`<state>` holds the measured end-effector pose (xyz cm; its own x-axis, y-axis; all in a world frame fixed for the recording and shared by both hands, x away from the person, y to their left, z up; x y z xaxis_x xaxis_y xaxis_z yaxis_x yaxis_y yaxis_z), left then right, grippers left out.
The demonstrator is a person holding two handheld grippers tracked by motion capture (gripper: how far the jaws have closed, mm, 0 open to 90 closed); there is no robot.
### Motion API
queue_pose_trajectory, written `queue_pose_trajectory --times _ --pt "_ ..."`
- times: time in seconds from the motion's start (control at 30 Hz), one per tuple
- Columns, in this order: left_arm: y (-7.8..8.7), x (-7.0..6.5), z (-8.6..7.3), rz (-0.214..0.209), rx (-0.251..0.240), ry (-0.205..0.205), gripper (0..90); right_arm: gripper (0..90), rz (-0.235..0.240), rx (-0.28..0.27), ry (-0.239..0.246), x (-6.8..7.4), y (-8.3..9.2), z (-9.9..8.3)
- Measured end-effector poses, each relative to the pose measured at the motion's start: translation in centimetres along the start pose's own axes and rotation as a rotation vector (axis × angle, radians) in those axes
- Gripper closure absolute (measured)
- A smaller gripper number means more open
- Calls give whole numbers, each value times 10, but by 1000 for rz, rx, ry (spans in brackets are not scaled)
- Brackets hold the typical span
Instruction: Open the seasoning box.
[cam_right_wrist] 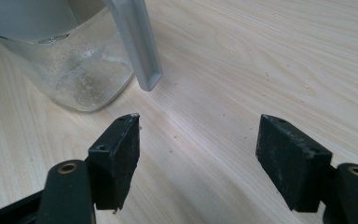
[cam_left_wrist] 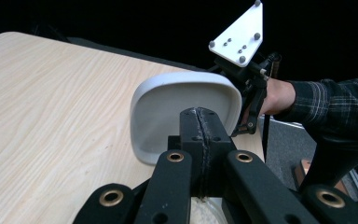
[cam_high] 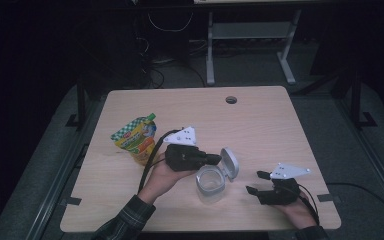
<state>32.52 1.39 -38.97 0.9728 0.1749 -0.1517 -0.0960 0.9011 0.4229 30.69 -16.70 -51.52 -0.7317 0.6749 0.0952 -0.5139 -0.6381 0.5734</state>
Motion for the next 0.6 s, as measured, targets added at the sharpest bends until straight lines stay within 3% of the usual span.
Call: queue_pose_trajectory --times 0.3,0.6 --pt "17 3 -5 25 -4 24 826 297 11 0 7 1 -4 3" --pt "37 6 -20 58 11 59 721 297 19 -1 12 2 -7 5"
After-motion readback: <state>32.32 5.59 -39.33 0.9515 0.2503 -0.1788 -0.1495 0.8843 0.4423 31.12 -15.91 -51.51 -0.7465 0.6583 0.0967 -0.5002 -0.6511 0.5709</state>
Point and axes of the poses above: each handheld gripper's, and its own axes: y roughly backward along the jaws, z roughly out of its top, x roughly to its left, the point moved 9 cm from there along -y, roughly forward along the jaws
